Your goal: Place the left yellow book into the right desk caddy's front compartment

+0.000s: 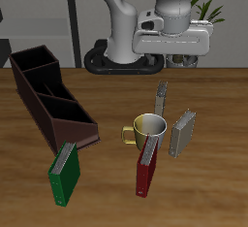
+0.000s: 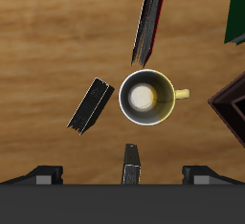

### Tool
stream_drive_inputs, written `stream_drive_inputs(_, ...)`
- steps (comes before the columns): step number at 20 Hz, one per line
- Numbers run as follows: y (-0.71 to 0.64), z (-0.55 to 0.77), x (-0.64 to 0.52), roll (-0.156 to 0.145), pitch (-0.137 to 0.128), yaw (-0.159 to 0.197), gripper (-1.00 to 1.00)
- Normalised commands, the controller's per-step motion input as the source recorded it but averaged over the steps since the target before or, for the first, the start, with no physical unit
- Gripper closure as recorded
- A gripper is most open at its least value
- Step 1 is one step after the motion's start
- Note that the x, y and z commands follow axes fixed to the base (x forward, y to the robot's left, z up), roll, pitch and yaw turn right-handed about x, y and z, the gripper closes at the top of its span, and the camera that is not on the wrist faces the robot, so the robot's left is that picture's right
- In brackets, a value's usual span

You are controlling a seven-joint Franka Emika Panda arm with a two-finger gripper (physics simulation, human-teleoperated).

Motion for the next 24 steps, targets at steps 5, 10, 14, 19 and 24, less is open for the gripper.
stream_drive_inputs(5,0.20,-0.04,0.22,-0.007,-0.022,-0.071,-1.00)
stream_drive_inputs(10,0.17,-0.10,0.22,-0.020,-0.013,-0.082,-1.00)
stream_drive_inputs(14,0.11,-0.02,0.08,0.034,-0.021,-0.023,-1.00)
stream_drive_inputs(19,0.06,-0.16,0.07,0.014,-0.059,-0.063,-1.00)
stream_drive_inputs(24,0.08,-0.25,0.07,0.048,-0.013,-0.001,-1.00)
